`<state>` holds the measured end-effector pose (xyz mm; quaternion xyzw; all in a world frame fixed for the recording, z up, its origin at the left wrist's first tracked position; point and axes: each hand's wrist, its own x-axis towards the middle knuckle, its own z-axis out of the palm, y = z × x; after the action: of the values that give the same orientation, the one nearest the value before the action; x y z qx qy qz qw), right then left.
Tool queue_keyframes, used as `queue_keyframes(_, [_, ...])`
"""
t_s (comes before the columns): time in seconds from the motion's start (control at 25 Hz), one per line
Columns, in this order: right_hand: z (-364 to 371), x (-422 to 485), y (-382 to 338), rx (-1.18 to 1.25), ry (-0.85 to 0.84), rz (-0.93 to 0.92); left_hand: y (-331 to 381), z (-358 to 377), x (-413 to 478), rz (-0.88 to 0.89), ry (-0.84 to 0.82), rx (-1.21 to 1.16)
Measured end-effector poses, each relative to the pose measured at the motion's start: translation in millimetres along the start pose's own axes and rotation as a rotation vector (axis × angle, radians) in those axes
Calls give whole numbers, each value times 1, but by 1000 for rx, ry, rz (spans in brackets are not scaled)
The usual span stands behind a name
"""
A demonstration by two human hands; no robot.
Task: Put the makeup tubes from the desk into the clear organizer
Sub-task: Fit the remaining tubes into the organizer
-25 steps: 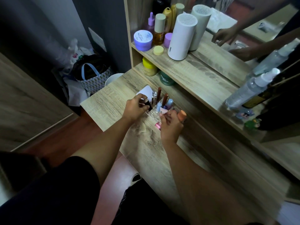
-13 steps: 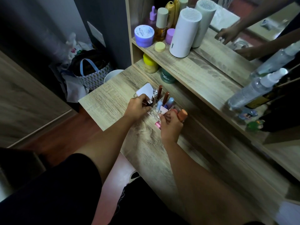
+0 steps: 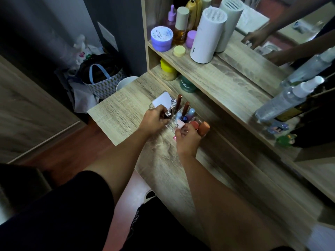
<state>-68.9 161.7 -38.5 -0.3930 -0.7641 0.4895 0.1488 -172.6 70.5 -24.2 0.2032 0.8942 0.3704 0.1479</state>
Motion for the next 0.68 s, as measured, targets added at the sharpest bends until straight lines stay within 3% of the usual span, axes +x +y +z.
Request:
queue_keyframes(0.28, [-5,-1,-2,-23,-25,5,1,2,1,-28,-28,57])
queue_keyframes(0.52, [-13,-6,-12,-35,-6,-10,-1,-4,-13,-93,22,-61])
queue_keyframes(0.68, [-28,-21,-10,-95,2,-67,-4,-4,-37,18,53,29])
